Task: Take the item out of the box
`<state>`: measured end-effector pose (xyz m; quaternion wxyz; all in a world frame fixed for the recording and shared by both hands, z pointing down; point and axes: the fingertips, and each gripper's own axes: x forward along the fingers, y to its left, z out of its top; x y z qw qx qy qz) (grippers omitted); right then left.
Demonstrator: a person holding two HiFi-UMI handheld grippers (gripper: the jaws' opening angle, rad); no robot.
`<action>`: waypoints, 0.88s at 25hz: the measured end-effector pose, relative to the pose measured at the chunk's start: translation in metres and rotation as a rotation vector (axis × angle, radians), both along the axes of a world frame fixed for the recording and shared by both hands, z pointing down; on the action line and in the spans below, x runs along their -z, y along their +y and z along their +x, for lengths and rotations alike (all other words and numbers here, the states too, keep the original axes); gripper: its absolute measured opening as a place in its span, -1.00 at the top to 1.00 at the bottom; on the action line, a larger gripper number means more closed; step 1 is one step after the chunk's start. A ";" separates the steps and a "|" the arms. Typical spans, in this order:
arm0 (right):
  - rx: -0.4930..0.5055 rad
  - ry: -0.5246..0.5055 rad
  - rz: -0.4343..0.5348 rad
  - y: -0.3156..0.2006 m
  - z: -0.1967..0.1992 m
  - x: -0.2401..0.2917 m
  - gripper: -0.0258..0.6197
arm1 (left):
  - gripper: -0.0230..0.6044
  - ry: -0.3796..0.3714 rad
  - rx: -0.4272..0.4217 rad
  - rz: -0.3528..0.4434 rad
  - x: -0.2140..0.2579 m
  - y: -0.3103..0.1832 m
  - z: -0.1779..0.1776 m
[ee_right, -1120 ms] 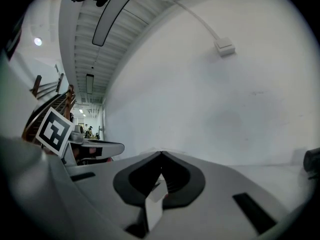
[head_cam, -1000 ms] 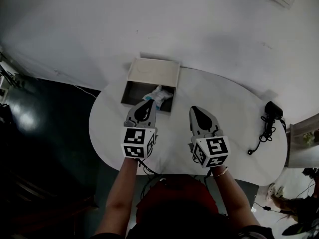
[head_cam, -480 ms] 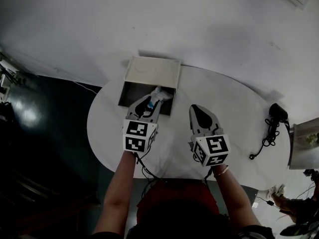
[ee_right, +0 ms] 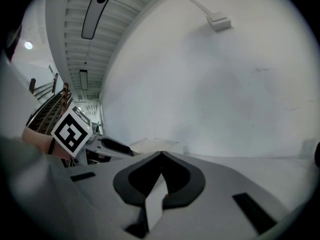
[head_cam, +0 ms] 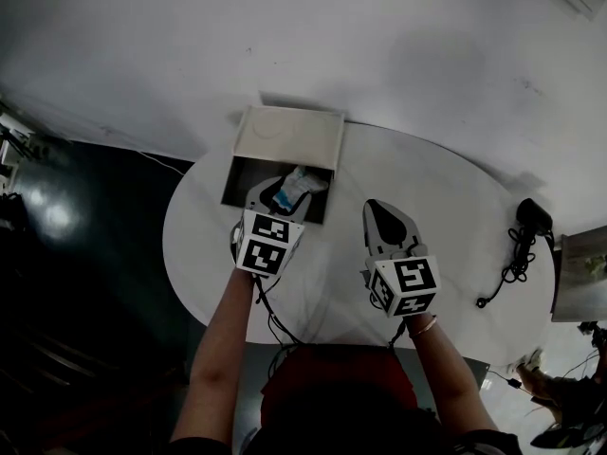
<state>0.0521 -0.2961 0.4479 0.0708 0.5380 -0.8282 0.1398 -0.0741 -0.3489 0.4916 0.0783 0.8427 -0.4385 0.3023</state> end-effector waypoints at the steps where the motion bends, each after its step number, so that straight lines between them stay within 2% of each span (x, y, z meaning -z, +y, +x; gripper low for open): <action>1: -0.003 0.000 -0.004 -0.001 0.001 -0.001 0.88 | 0.25 -0.017 -0.012 -0.014 -0.004 -0.002 0.001; 6: -0.015 -0.002 -0.022 -0.006 0.005 -0.007 0.88 | 0.21 -0.110 -0.062 -0.067 -0.024 -0.010 0.005; 13: -0.031 -0.009 -0.050 -0.012 0.010 -0.017 0.88 | 0.21 -0.188 -0.118 -0.115 -0.044 -0.017 0.010; 17: -0.040 -0.010 -0.061 -0.015 0.013 -0.022 0.88 | 0.21 -0.207 -0.143 -0.169 -0.058 -0.019 0.012; 22: -0.045 -0.010 -0.069 -0.015 0.015 -0.024 0.88 | 0.21 -0.225 -0.154 -0.201 -0.068 -0.022 0.011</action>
